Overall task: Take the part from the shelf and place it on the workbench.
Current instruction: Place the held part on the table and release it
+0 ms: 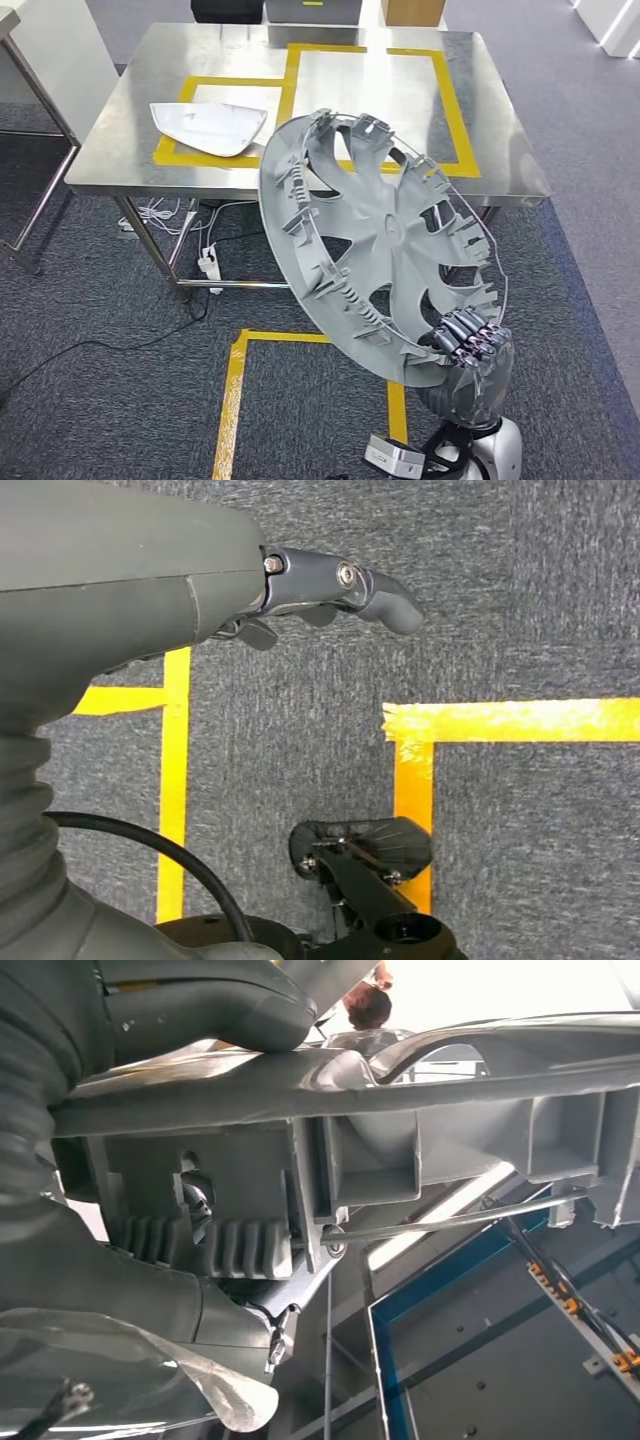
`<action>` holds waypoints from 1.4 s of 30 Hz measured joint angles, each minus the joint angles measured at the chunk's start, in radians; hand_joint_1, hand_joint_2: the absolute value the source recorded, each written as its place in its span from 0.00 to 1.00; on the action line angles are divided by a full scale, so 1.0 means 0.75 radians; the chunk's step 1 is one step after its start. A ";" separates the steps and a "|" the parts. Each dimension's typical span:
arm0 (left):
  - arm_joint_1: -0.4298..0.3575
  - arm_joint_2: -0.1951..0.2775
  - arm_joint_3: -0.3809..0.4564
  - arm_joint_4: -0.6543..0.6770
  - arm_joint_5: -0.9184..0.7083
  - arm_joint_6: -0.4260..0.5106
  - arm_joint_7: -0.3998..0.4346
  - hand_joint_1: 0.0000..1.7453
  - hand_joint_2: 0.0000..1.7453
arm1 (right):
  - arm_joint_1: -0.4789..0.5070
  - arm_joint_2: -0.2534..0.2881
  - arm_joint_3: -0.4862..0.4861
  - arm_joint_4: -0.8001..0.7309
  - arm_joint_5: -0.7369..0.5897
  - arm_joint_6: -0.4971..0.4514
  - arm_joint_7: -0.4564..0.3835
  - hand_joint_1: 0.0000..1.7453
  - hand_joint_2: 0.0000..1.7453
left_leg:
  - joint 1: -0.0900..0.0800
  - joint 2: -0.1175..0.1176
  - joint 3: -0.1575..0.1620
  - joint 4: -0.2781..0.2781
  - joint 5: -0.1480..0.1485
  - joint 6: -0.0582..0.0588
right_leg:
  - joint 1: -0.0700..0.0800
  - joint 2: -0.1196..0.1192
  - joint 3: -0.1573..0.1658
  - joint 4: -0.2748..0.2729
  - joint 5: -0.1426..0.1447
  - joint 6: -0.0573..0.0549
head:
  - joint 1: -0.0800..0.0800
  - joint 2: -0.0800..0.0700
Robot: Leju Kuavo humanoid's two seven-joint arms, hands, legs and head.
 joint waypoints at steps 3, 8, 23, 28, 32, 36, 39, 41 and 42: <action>0.000 0.000 0.001 0.000 -0.001 -0.001 -0.001 0.00 1.00 | -0.003 0.000 0.000 0.002 -0.004 0.000 -0.004 1.00 1.00 | -0.005 -0.002 0.022 0.004 -0.022 -0.016 | 0.003 -0.010 0.107 -0.239 0.113 -0.012 | -0.001 0.000; -0.004 0.001 0.002 0.000 -0.002 -0.003 -0.002 0.00 1.00 | 0.000 0.000 -0.001 0.004 -0.008 0.000 -0.006 1.00 1.00 | -0.007 0.000 0.026 0.024 -0.049 -0.047 | 0.002 -0.006 0.146 -0.288 0.094 -0.045 | -0.011 0.000; 0.005 0.004 0.005 0.001 -0.004 -0.004 0.002 0.00 1.00 | -0.001 0.001 -0.001 0.008 -0.006 0.000 -0.005 1.00 1.00 | -0.008 -0.005 -0.040 0.016 0.018 -0.021 | 0.000 0.006 0.225 -0.294 0.011 -0.013 | -0.018 0.000; 0.001 0.003 0.010 0.001 -0.004 -0.004 0.001 0.00 1.00 | -0.003 0.000 -0.001 0.011 -0.005 0.001 -0.003 1.00 1.00 | -0.002 -0.005 -0.012 0.003 0.001 0.004 | 0.000 0.002 0.018 0.054 -0.105 0.007 | -0.006 0.000; 0.004 0.001 0.013 0.001 -0.004 -0.004 0.001 0.00 1.00 | 0.000 0.000 -0.001 0.019 -0.002 0.001 0.005 1.00 1.00 | -0.002 -0.008 0.034 0.003 -0.033 -0.001 | 0.001 -0.002 0.033 -0.102 0.075 -0.001 | -0.004 0.000; -0.001 -0.001 0.016 0.002 -0.004 -0.004 0.002 0.00 1.00 | -0.003 0.000 0.000 0.021 0.001 0.001 0.006 1.00 1.00 | -0.008 -0.008 0.045 0.003 -0.055 -0.026 | 0.012 -0.004 0.115 -0.269 0.113 -0.028 | -0.012 0.000; -0.003 0.000 0.018 0.002 -0.004 -0.004 0.001 0.00 1.00 | -0.001 0.000 0.000 0.021 0.000 0.000 0.007 1.00 1.00 | -0.006 -0.007 0.044 0.028 -0.078 -0.046 | 0.005 -0.003 0.134 -0.289 0.106 -0.051 | -0.014 0.000; -0.004 0.001 0.019 0.002 -0.004 -0.004 0.000 0.00 1.00 | -0.002 0.001 0.001 0.022 -0.001 0.000 0.007 1.00 1.00 | -0.002 -0.008 -0.017 0.156 -0.137 -0.058 | 0.000 -0.007 0.151 -0.297 0.098 -0.065 | -0.018 0.000; -0.003 0.000 0.020 0.002 -0.004 -0.004 0.000 0.00 1.00 | -0.002 0.001 0.001 0.022 -0.002 0.000 0.007 1.00 1.00 | 0.000 -0.008 -0.068 0.248 -0.171 -0.063 | 0.000 -0.008 0.158 -0.297 0.092 -0.069 | -0.020 0.000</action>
